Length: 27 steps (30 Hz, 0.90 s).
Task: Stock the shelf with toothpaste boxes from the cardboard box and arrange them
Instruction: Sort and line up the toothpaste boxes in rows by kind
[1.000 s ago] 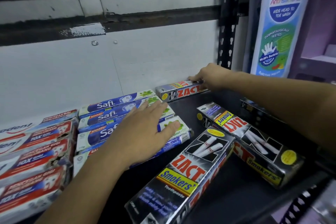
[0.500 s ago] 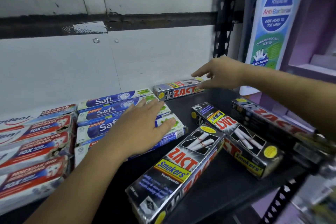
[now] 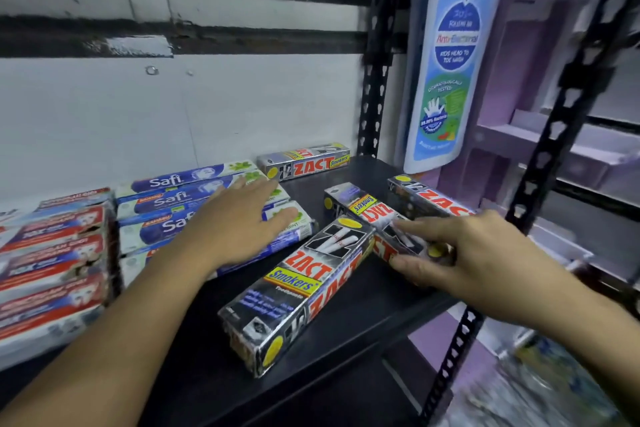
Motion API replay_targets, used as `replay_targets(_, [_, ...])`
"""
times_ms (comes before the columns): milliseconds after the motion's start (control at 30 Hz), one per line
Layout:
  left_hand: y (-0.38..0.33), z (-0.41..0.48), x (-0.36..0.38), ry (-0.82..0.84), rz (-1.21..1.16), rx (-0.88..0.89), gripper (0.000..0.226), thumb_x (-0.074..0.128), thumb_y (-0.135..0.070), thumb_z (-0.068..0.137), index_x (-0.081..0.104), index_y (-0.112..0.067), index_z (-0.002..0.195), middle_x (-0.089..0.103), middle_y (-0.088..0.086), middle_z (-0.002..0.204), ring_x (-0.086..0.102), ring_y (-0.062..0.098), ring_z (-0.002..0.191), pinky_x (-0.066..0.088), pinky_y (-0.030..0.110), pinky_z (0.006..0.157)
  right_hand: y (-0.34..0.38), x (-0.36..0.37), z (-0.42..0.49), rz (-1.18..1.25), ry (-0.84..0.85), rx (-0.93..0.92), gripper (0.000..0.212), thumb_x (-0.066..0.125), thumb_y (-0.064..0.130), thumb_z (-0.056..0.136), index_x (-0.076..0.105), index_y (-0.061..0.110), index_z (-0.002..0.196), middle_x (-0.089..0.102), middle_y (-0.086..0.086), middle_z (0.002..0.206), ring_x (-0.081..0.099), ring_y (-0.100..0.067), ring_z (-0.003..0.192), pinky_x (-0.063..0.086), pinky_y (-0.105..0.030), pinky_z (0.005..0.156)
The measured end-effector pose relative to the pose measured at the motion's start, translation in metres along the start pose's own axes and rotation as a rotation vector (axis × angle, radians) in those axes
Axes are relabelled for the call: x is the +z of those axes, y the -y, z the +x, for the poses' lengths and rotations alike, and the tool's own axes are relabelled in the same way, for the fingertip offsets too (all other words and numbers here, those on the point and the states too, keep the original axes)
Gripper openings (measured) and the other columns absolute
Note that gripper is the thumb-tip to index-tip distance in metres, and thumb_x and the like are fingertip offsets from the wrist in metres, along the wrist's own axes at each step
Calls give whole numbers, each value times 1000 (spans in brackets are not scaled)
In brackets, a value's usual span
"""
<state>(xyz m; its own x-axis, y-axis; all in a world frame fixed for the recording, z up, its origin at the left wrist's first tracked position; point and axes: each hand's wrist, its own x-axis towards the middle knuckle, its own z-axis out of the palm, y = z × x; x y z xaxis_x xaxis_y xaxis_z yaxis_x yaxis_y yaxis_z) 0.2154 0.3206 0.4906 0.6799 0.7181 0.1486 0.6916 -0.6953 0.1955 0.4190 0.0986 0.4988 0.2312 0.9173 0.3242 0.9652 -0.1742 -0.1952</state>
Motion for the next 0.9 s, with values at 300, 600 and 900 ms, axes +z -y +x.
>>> replay_targets(300, [5, 2, 2, -8, -16, -4, 74, 34, -70, 91, 24, -32, 154, 25, -7, 162, 23, 23, 148, 25, 48, 118, 5, 6, 16, 3, -197, 24, 40, 66, 55, 80, 69, 38, 116, 70, 19, 113, 68, -15, 94, 55, -39, 75])
replay_targets(600, [4, 3, 4, -39, 26, 11, 71, 33, -67, 94, 25, -30, 154, 20, -9, 163, 10, 18, 152, 16, 45, 122, -13, -12, 122, -119, -44, -160, 42, 74, 31, 84, 66, 19, 124, 69, 1, 119, 64, -25, 108, 49, -37, 90])
replay_targets(900, [5, 6, 6, -33, 44, 9, 70, 33, -65, 95, 22, -30, 155, 18, -8, 164, 11, 18, 152, 16, 45, 122, -30, -19, 207, -189, 201, -142, 51, 72, 17, 83, 62, 33, 130, 67, 6, 121, 57, -17, 99, 43, -30, 86])
